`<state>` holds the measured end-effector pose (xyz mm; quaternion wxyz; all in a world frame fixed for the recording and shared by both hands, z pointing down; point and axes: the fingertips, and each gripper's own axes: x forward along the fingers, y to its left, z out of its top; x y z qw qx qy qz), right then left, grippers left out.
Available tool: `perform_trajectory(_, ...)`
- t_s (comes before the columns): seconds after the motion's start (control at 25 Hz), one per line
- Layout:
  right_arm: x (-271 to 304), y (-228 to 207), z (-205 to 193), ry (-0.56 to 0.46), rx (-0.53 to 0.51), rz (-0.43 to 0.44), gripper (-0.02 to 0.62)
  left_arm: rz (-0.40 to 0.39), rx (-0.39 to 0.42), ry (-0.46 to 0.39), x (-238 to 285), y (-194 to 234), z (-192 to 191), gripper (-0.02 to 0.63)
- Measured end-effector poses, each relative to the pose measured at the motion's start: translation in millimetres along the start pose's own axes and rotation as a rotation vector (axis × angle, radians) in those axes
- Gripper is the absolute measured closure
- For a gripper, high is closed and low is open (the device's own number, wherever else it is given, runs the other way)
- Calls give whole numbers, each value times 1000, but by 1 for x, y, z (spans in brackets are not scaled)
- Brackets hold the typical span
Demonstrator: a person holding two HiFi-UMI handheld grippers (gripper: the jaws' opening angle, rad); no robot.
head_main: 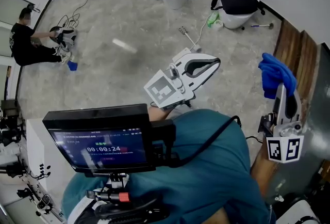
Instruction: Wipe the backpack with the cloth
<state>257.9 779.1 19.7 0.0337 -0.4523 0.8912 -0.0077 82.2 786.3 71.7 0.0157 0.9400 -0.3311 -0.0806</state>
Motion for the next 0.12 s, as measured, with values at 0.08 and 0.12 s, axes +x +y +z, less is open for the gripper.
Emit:
perform_trajectory(0.08,-5,3,-1,-2,-3,5,574,5,3,0,-5,-5,-1,601)
perform_trajectory(0.12,-8,5,-1,-4,-5,7,574,8,4,0,-7,-8,-2,601)
